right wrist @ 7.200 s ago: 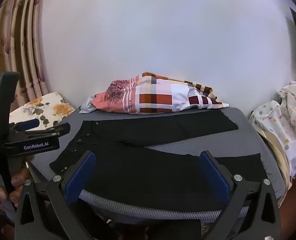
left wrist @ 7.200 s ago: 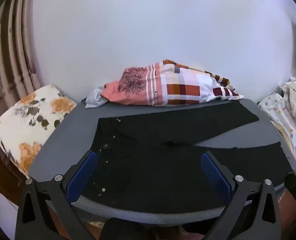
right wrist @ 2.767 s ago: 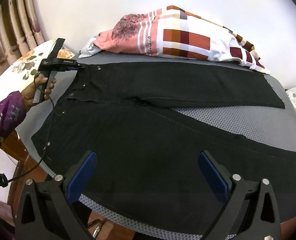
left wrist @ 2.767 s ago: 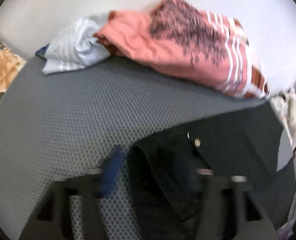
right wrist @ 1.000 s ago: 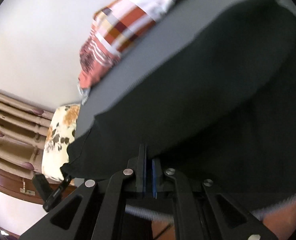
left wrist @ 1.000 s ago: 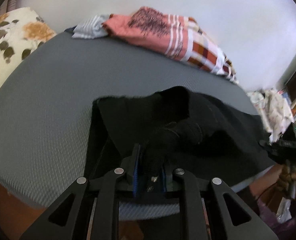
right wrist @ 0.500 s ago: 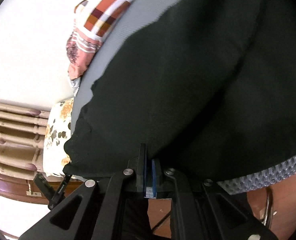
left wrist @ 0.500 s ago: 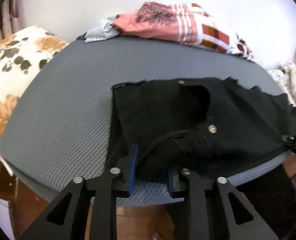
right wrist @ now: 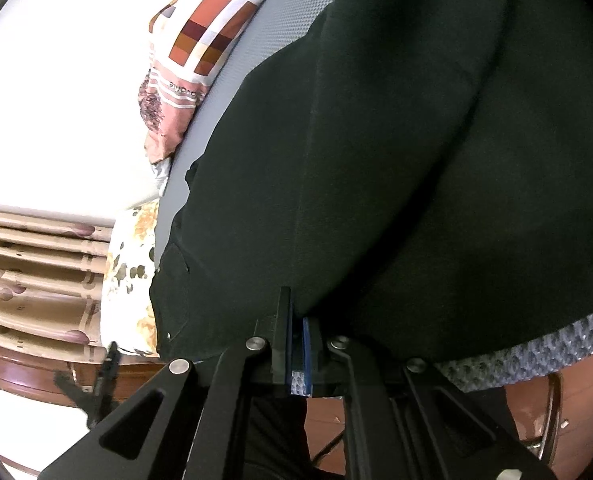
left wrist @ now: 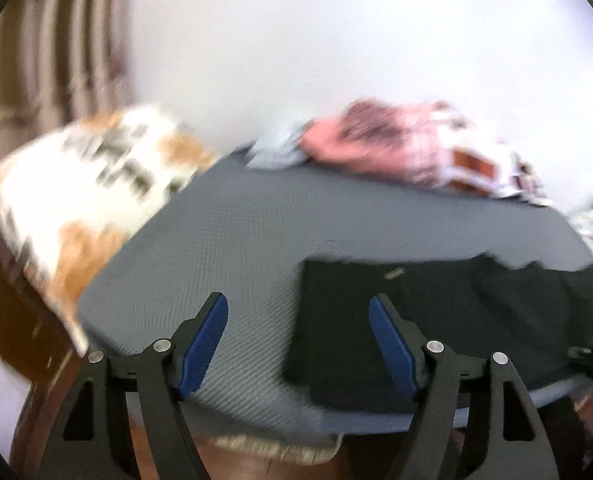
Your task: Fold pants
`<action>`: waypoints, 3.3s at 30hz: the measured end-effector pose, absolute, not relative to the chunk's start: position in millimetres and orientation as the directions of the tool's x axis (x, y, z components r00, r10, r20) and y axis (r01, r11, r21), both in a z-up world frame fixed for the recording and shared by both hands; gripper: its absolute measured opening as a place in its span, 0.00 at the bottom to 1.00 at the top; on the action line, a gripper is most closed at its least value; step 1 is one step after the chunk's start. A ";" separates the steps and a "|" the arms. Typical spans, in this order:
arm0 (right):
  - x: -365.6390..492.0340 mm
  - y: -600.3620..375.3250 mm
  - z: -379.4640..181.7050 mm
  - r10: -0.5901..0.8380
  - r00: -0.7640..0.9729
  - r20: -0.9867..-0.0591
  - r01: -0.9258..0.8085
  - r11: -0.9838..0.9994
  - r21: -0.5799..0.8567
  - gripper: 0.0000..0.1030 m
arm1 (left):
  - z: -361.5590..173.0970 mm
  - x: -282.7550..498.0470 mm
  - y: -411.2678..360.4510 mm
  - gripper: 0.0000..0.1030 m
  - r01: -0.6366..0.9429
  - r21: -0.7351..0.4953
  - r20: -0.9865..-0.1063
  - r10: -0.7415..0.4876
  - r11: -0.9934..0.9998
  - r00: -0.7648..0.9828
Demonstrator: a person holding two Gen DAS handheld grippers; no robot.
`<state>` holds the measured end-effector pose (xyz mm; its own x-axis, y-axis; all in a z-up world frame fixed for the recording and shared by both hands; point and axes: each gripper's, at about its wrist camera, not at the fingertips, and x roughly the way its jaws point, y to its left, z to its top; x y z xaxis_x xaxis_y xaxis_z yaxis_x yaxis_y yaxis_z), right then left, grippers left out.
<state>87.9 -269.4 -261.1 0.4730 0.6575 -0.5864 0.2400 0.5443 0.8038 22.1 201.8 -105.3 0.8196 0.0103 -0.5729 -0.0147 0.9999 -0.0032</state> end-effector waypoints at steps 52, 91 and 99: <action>-18.0 -555.8 -282.9 0.270 0.819 -0.506 0.469 0.192 0.862 0.00 | -213.4 92.5 135.1 0.91 0.248 0.055 -0.799 -0.106 0.967 0.592; 74.5 -414.9 -132.9 0.292 0.697 -0.655 0.096 0.868 0.488 0.17 | -155.2 70.6 209.6 0.93 0.055 0.020 -0.704 -0.025 0.998 0.710; 195.4 -227.1 -149.3 0.442 0.491 -0.751 -0.337 0.891 0.304 0.19 | -159.3 47.4 253.0 0.93 -0.055 0.013 -0.727 0.047 0.998 0.685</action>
